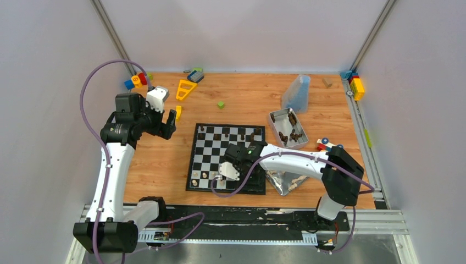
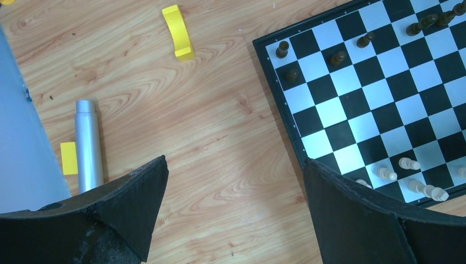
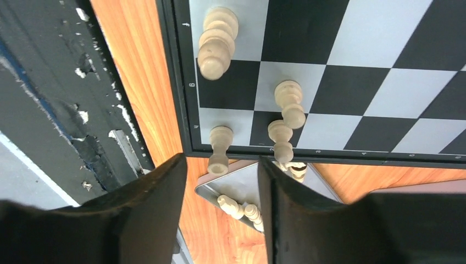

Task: Set up the chess pieces on the board
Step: Place the chess piece on the chessboard, then pick up the chess piece from the storage box.

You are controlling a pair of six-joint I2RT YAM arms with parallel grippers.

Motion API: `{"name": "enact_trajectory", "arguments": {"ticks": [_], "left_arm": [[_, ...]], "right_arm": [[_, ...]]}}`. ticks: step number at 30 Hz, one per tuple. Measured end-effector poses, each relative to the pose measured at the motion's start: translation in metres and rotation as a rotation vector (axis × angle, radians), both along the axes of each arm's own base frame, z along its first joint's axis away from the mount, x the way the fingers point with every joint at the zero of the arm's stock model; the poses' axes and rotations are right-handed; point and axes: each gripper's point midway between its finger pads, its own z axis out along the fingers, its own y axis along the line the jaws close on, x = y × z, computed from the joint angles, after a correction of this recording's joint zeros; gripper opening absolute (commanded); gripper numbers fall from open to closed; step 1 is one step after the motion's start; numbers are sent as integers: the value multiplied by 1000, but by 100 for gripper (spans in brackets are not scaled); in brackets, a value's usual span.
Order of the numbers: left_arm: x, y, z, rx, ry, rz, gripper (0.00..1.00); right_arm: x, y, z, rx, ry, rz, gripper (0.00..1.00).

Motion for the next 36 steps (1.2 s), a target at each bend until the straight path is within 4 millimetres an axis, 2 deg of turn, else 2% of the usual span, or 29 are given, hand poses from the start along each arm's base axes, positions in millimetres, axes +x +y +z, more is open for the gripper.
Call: {"name": "enact_trajectory", "arguments": {"ticks": [3,7,10,13,16,20,24,28,30,36], "left_arm": [[0,0,0,1,0,-1,100],[0,0,0,2,0,-2,100],[0,0,0,3,0,-3,100],[0,0,0,3,0,-3,100],[0,0,0,2,0,-4,100],[0,-1,0,-1,0,-7,100],[0,-2,0,-4,0,-11,100],[-1,-2,0,-7,0,-14,100],[0,-3,0,-7,-1,-14,100],[-1,-3,0,-8,0,-14,100]], "right_arm": [[2,2,12,57,14,-26,57],[19,-3,41,196,25,-124,57],[41,-18,63,297,14,-237,55],[63,-40,73,355,-8,-349,55],[74,-65,62,349,-6,-438,55],[70,-92,32,294,37,-504,56],[68,-103,12,263,60,-526,56],[71,-106,-2,248,68,-526,55],[72,-106,-6,247,69,-524,51],[76,-106,-18,238,74,-513,28]]}}
